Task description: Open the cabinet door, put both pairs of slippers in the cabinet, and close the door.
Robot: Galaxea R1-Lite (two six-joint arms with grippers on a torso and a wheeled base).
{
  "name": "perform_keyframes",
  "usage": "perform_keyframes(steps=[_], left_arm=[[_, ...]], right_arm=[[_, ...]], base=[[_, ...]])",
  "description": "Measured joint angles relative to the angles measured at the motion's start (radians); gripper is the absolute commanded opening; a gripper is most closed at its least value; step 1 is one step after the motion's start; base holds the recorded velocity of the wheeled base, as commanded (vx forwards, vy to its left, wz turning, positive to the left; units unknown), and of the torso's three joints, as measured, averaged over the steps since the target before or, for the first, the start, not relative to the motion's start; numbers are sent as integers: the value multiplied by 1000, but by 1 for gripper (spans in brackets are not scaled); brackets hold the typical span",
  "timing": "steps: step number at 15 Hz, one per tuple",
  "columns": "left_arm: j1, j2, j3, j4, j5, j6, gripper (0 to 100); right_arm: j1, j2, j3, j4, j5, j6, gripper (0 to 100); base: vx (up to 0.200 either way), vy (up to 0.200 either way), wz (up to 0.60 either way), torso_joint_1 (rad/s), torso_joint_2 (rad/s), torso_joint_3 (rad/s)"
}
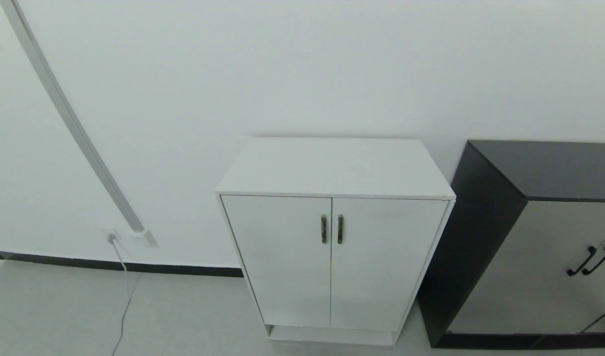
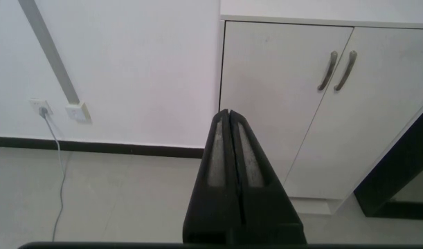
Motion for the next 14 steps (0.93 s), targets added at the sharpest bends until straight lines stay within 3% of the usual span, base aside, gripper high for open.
perform_keyframes(steps=[2,9,14], left_arm=[[0,0,0,0,0,0,0],[0,0,0,0,0,0,0],[0,0,0,0,0,0,0]], right_arm=[[-10,-26,1,0,78,-45,0],[-22,-45,1,48,140,-46,0],[-239,-74,1,47,133,-51,0]], base=[[0,0,0,0,0,0],[0,0,0,0,0,0],[0,0,0,0,0,0]])
